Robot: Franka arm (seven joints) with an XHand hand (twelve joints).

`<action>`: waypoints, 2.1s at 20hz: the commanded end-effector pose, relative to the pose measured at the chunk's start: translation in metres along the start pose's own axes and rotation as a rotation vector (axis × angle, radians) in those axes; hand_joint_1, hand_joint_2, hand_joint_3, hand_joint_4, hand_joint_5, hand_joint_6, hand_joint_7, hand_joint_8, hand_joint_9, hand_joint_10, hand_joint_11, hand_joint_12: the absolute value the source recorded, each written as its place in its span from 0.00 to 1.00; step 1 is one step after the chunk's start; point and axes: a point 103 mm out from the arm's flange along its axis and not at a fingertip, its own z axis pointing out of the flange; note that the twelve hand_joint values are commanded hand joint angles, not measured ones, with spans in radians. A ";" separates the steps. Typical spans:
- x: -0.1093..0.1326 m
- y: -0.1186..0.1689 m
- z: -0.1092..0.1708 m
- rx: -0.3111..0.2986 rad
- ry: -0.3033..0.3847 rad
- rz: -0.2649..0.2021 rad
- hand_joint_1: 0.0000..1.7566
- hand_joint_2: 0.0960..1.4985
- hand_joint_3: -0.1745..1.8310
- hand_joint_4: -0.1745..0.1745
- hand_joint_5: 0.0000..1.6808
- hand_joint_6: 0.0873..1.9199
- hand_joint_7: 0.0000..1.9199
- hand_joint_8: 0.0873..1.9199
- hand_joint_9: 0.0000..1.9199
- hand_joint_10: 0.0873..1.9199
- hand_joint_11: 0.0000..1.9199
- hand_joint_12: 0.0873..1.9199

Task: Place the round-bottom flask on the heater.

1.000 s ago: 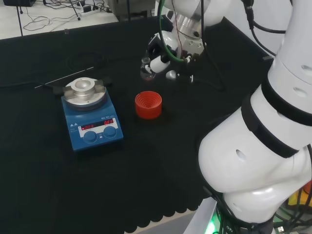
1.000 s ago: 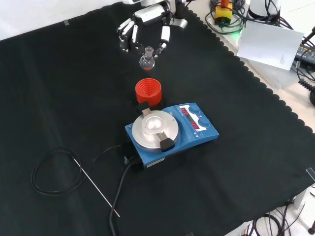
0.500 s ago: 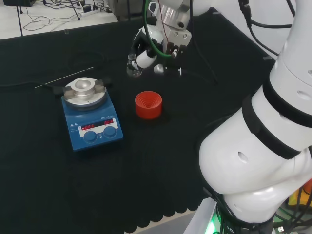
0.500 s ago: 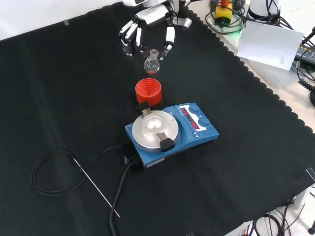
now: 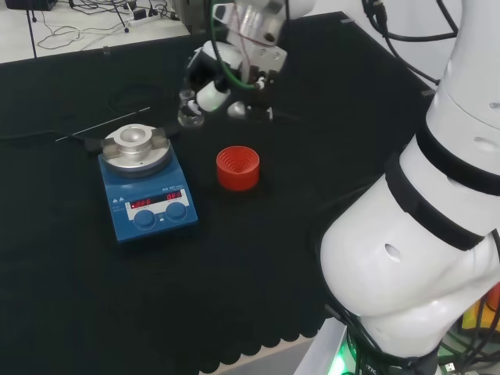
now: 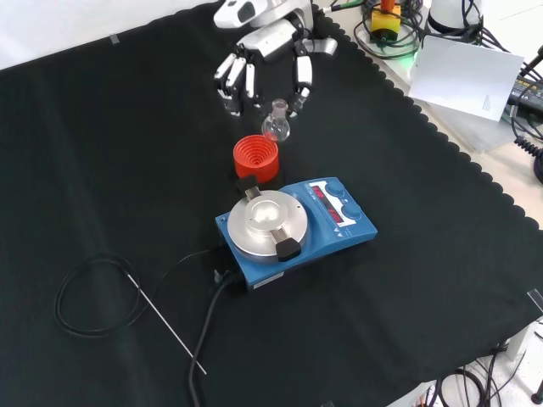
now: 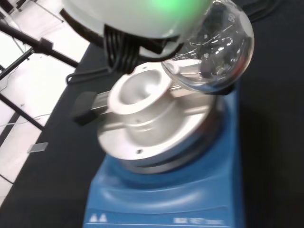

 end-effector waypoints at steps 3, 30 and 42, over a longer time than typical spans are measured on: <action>0.046 0.061 0.039 0.032 0.033 0.003 0.67 0.35 0.51 0.21 0.72 0.44 0.21 0.33 0.34 0.29 0.14 0.71; 0.031 0.102 0.060 0.067 0.073 -0.040 0.67 0.35 0.52 0.18 0.72 0.44 0.21 0.34 0.34 0.29 0.14 0.71; 0.033 0.105 0.068 0.083 0.075 -0.033 0.67 0.35 0.52 0.17 0.72 0.44 0.21 0.34 0.34 0.29 0.14 0.70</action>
